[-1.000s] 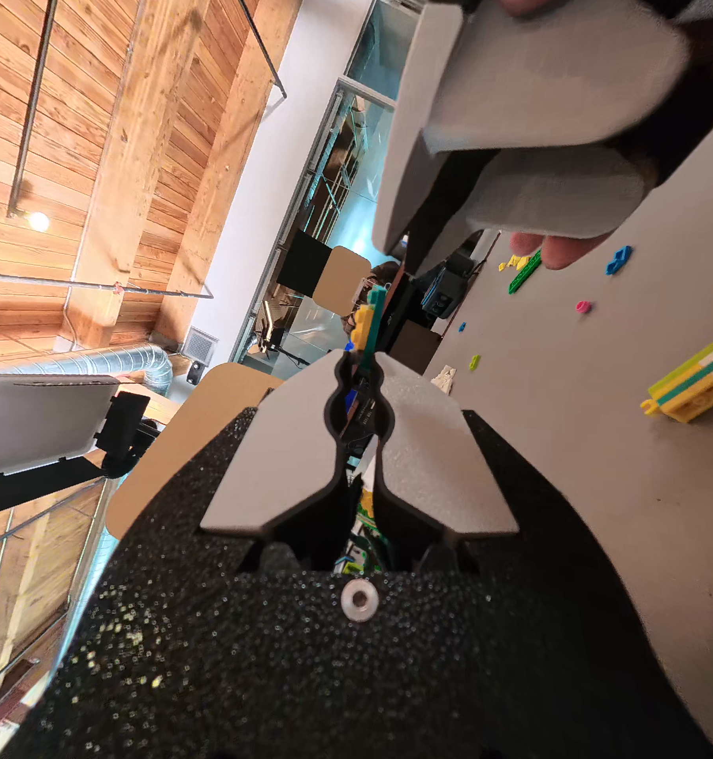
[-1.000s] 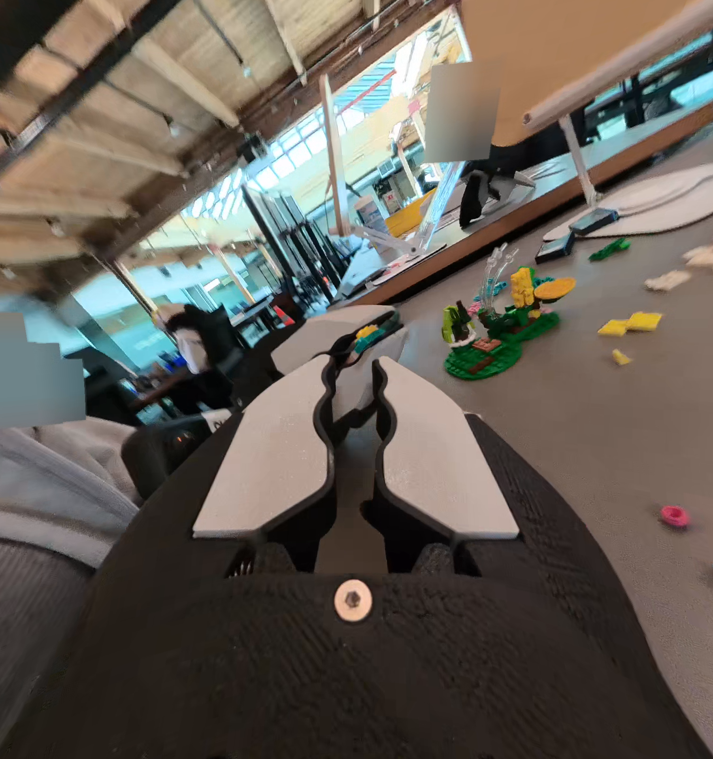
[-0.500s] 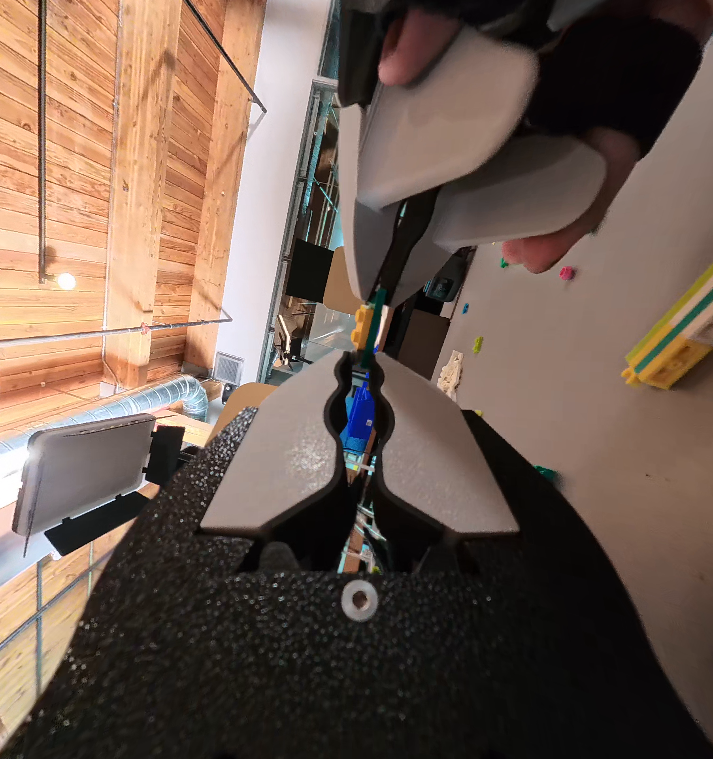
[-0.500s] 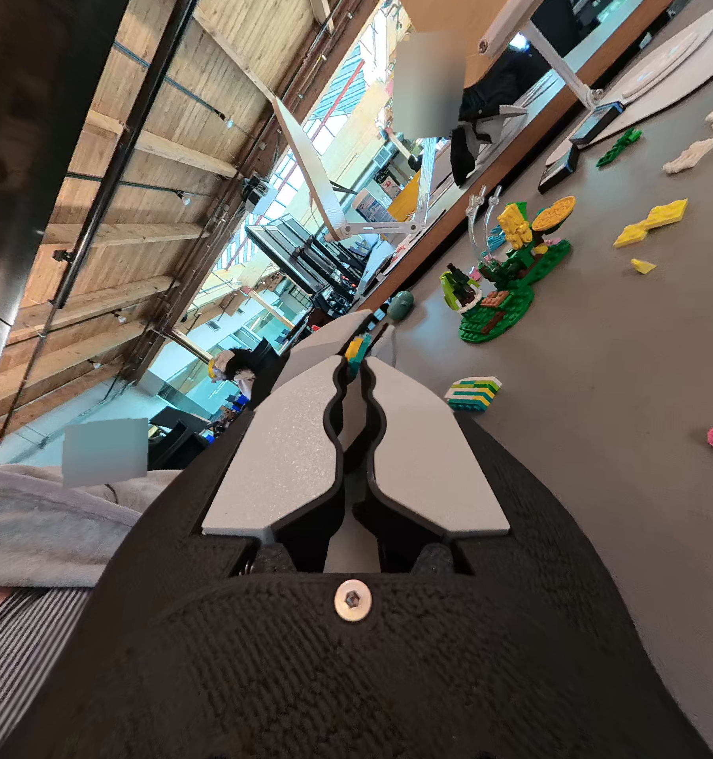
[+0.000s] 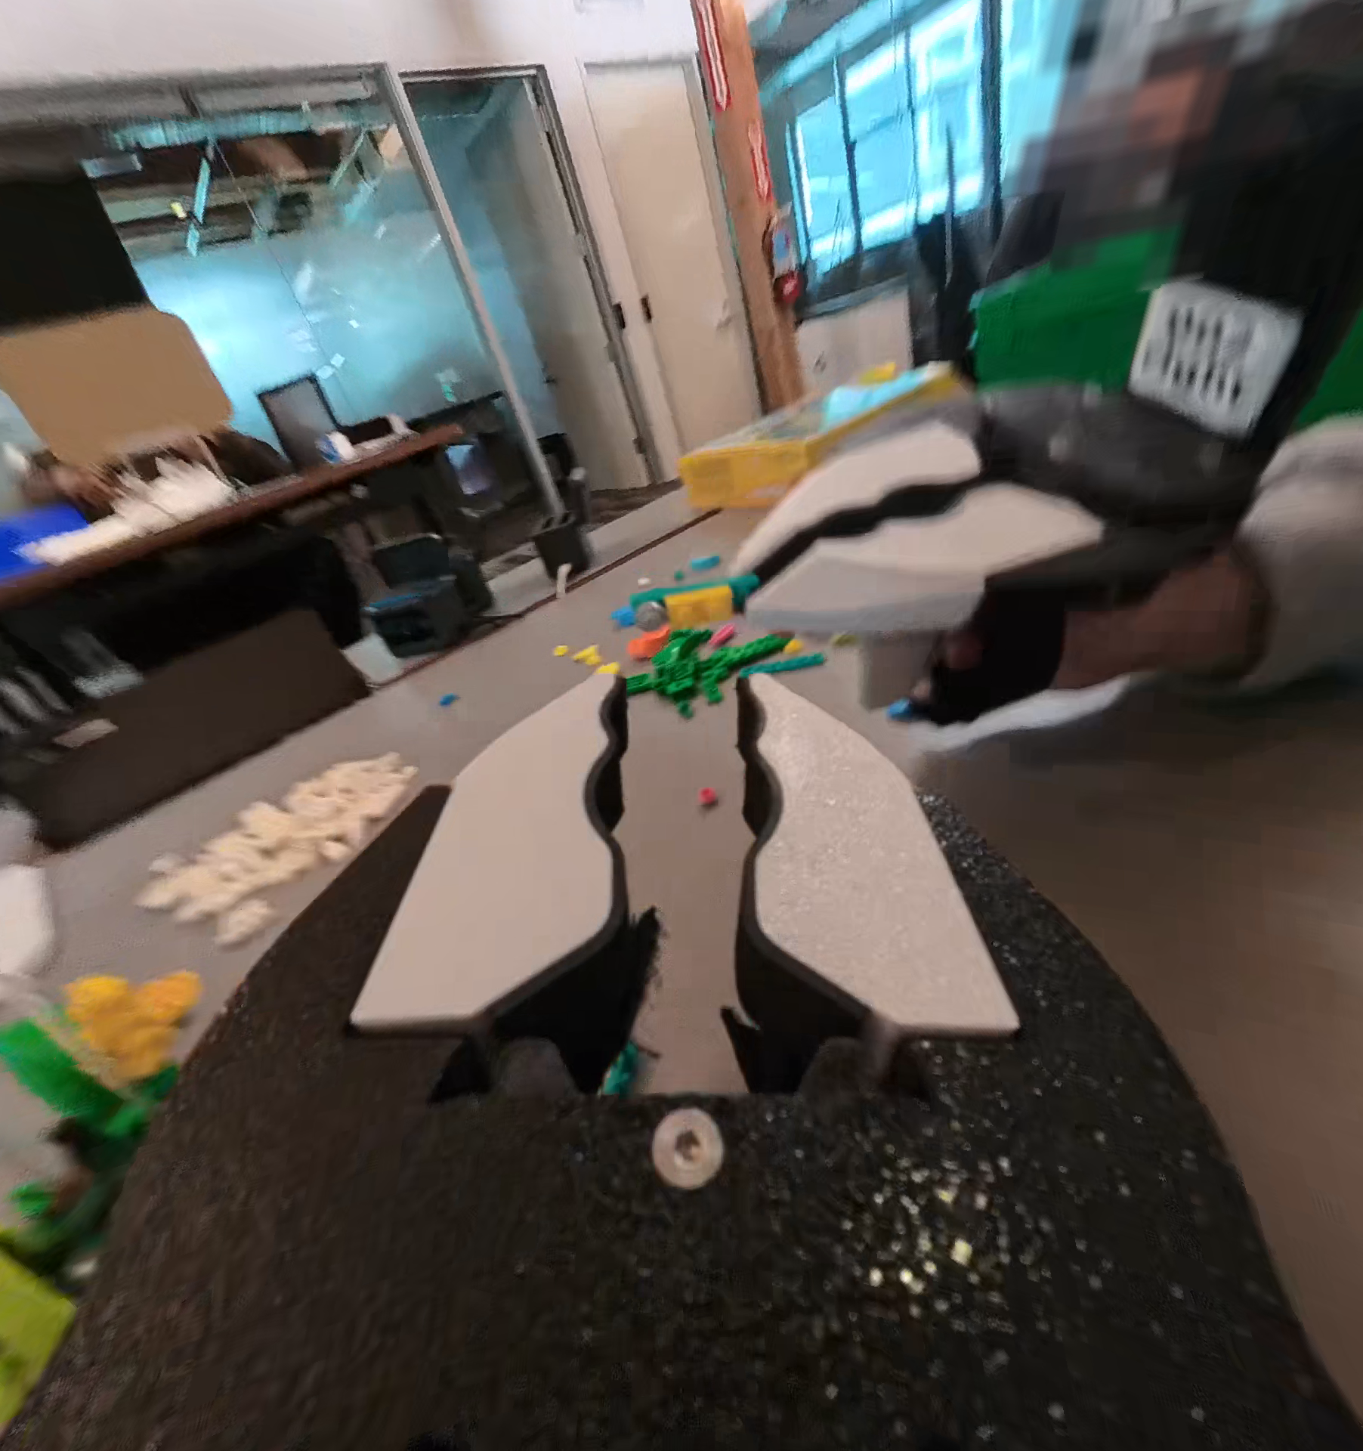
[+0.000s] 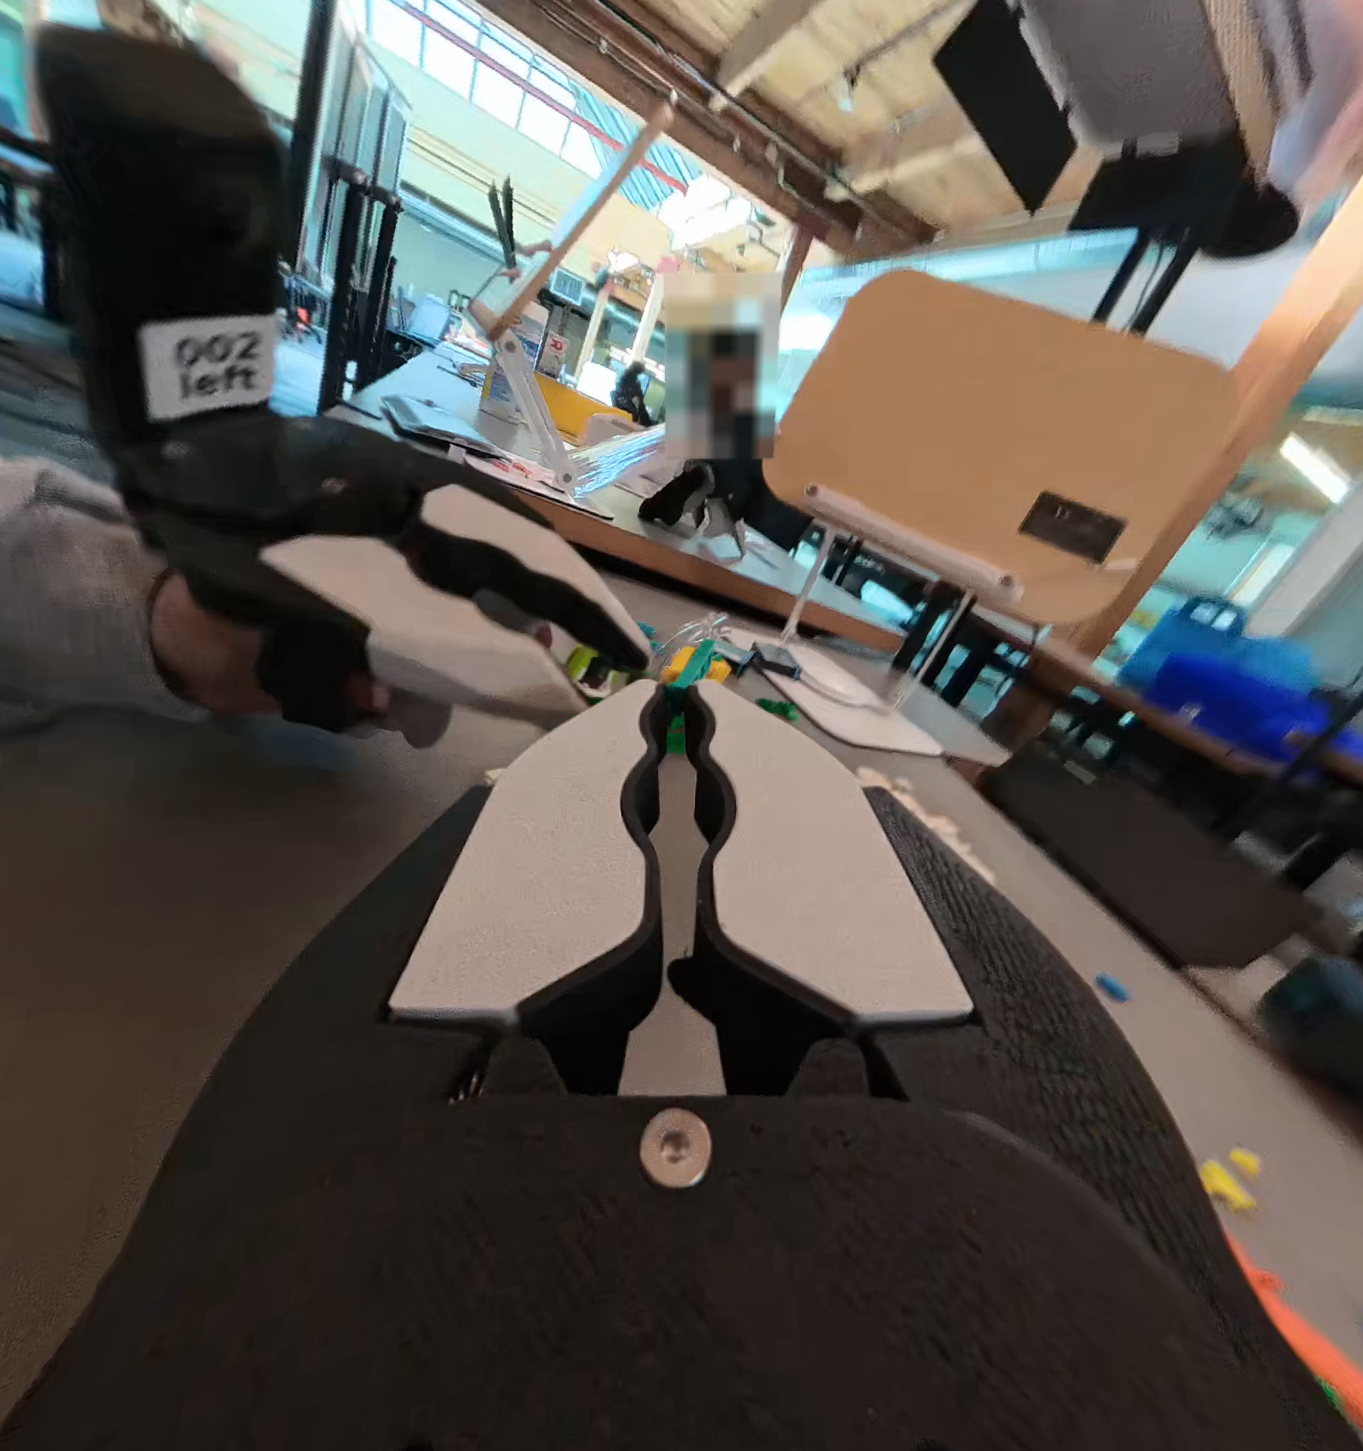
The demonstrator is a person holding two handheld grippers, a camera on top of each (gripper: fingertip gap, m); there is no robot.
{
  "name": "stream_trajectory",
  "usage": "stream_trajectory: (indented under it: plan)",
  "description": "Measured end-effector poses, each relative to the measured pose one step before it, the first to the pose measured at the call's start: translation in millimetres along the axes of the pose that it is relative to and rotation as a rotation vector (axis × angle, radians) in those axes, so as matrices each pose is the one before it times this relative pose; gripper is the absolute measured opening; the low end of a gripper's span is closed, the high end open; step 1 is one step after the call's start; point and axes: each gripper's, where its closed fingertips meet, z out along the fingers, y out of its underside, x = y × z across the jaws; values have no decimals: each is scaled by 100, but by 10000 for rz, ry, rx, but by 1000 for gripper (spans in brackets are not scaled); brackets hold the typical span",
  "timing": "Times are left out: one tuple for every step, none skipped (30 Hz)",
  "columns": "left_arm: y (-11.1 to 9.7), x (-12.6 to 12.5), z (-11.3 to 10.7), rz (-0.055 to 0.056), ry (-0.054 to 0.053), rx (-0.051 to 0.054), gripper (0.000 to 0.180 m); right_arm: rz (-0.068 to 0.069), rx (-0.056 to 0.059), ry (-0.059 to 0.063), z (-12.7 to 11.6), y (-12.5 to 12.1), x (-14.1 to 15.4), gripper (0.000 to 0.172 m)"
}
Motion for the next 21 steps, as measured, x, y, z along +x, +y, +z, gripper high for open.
stream_trajectory:
  plan:
    - [-263,-32,-38,-1032,294,234,26,-398,124,-13,-35,-38,-281,2]
    - [-69,95,13,-993,370,129,26,-242,169,-52,-29,-131,-286,2]
    - [97,72,51,-909,352,12,27,-200,194,-33,-40,-196,-214,3]
    - [116,83,62,-796,333,-32,27,-210,143,-37,-58,-172,-173,2]
    - [42,248,63,-719,415,-27,27,-213,108,-25,-47,-149,-133,2]
    - [-67,358,59,-713,474,39,26,-203,128,-8,-42,-177,-128,2]
    - [-181,473,48,-702,543,128,24,-164,81,-66,-6,-134,-218,2]
    - [-175,356,41,-678,445,152,22,-132,36,-68,22,-81,-246,2]
    - [-53,220,37,-610,358,115,21,-124,21,23,33,-79,-106,2]
    - [20,185,25,-512,320,83,19,-98,22,32,0,-92,-9,3]
    - [7,189,14,-422,311,82,15,-59,32,22,-22,-89,21,3]
    - [-25,213,31,-323,279,71,11,-27,4,13,-15,8,27,2]
    - [-56,209,44,-202,212,71,7,-20,-17,5,9,49,0,2]
    - [-72,58,46,-144,72,87,8,-32,-10,11,16,33,21,2]
    - [-38,76,20,-105,66,74,9,-59,1,21,-12,-8,30,2]
    - [-48,50,6,-131,64,75,12,-99,-14,13,-12,3,19,2]
    - [-59,65,3,-183,87,66,15,-117,-28,9,-3,22,-29,3]
    - [-46,32,-5,-181,85,57,16,-96,-21,9,4,4,-39,2]
    - [-90,50,-25,-141,92,88,16,-55,-4,-6,10,-26,-45,2]
    - [-122,3,-45,-132,58,104,15,-49,1,-45,18,-29,-113,2]
    - [-38,-20,-32,-84,22,30,15,-92,-10,-36,19,-6,-142,2]
